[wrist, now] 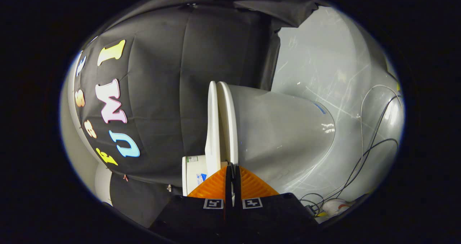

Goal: Open the toilet lid.

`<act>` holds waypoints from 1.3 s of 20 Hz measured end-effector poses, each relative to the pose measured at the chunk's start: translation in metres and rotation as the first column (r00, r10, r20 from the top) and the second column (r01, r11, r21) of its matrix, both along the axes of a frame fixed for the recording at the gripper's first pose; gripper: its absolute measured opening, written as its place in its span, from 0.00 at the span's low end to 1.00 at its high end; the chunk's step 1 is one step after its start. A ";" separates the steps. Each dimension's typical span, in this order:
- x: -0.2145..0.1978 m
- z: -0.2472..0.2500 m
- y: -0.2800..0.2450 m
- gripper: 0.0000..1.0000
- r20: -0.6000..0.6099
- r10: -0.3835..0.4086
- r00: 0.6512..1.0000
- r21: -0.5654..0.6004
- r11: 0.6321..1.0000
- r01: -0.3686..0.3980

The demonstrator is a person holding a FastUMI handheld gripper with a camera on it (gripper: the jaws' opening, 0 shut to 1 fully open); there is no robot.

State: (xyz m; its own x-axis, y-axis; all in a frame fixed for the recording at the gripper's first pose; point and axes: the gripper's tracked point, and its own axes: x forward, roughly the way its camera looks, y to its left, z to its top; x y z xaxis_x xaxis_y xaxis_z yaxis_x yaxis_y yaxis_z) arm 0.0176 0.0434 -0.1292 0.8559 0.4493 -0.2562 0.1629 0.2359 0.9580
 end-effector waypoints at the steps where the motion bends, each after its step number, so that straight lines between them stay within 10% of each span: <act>1: -0.001 -0.001 0.000 0.05 0.006 0.002 1.000 -0.031 1.000 -0.002; 26: -0.009 0.105 0.032 0.05 0.061 0.043 0.997 -0.466 0.885 -0.009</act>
State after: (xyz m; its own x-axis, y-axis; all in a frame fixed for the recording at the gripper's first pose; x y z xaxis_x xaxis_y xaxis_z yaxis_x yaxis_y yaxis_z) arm 0.0088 0.0757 -0.0245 0.8684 0.3153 -0.3828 0.0893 0.6599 0.7460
